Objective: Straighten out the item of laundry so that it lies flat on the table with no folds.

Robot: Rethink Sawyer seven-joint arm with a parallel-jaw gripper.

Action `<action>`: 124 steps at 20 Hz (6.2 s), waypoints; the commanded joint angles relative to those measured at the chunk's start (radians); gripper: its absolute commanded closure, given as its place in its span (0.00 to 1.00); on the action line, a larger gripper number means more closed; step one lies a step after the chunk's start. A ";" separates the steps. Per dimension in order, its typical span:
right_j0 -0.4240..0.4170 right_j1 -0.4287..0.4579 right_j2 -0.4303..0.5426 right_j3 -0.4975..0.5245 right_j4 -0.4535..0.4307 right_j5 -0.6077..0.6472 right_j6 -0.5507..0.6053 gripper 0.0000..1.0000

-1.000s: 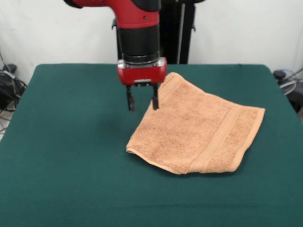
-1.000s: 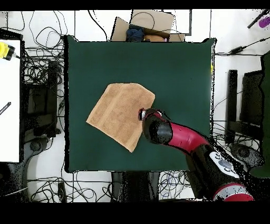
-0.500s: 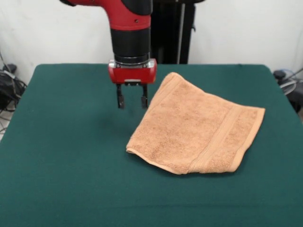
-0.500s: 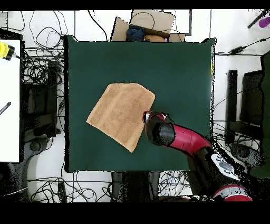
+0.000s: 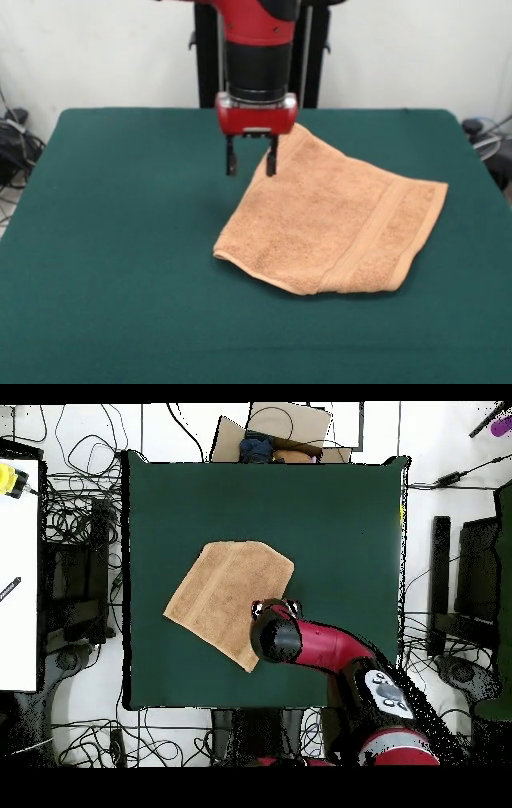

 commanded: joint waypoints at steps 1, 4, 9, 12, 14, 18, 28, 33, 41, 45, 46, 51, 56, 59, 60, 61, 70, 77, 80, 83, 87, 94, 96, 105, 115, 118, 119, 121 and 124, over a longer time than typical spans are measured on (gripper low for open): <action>0.074 -0.040 -0.068 0.030 0.056 0.068 0.233 0.00; 0.076 -0.043 -0.074 -0.009 0.064 0.116 0.207 0.00; 0.047 0.041 -0.051 -0.087 0.057 0.126 0.157 0.00; 0.039 0.091 -0.038 -0.118 0.052 0.101 0.155 0.00; 0.015 0.129 -0.008 -0.146 0.050 0.106 0.139 0.00; -0.016 0.205 0.019 -0.181 0.038 0.089 0.123 0.00; -0.059 0.393 0.009 -0.240 0.000 -0.078 0.154 0.00; -0.066 0.380 -0.006 -0.227 -0.026 -0.084 0.138 0.00; -0.040 0.350 -0.033 -0.195 -0.020 -0.135 0.176 0.00; -0.038 0.347 -0.032 -0.208 -0.012 -0.138 0.179 1.00; -0.035 0.346 -0.034 -0.212 -0.008 -0.130 0.178 1.00; -0.018 0.332 -0.043 -0.229 0.013 -0.088 0.177 1.00; 0.030 0.316 -0.070 -0.276 0.056 -0.006 0.182 1.00; 0.041 0.310 -0.071 -0.305 0.074 0.055 0.174 1.00; 0.043 0.308 -0.072 -0.316 0.074 0.075 0.167 1.00; 0.045 0.306 -0.073 -0.326 0.075 0.095 0.159 1.00; 0.125 0.236 -0.194 -0.493 -0.015 0.392 0.061 1.00; 0.139 0.220 -0.198 -0.521 -0.042 0.484 0.078 1.00; 0.134 0.210 -0.192 -0.511 -0.042 0.490 0.082 1.00; 0.119 0.181 -0.189 -0.468 -0.051 0.476 0.080 1.00; 0.107 0.168 -0.185 -0.454 -0.054 0.482 0.069 1.00; 0.111 0.162 -0.188 -0.438 -0.071 0.430 0.080 1.00; 0.128 0.149 -0.205 -0.420 -0.081 0.413 0.101 1.00; 0.308 0.110 -0.363 -0.347 -0.100 0.320 0.281 1.00; 0.224 0.072 -0.318 -0.350 -0.063 0.366 0.126 1.00; 0.208 0.073 -0.311 -0.398 -0.065 0.424 0.089 1.00; 0.210 0.075 -0.312 -0.408 -0.065 0.435 0.089 1.00; 0.208 0.078 -0.307 -0.406 -0.066 0.427 0.097 1.00; 0.197 0.086 -0.289 -0.390 -0.058 0.404 0.113 1.00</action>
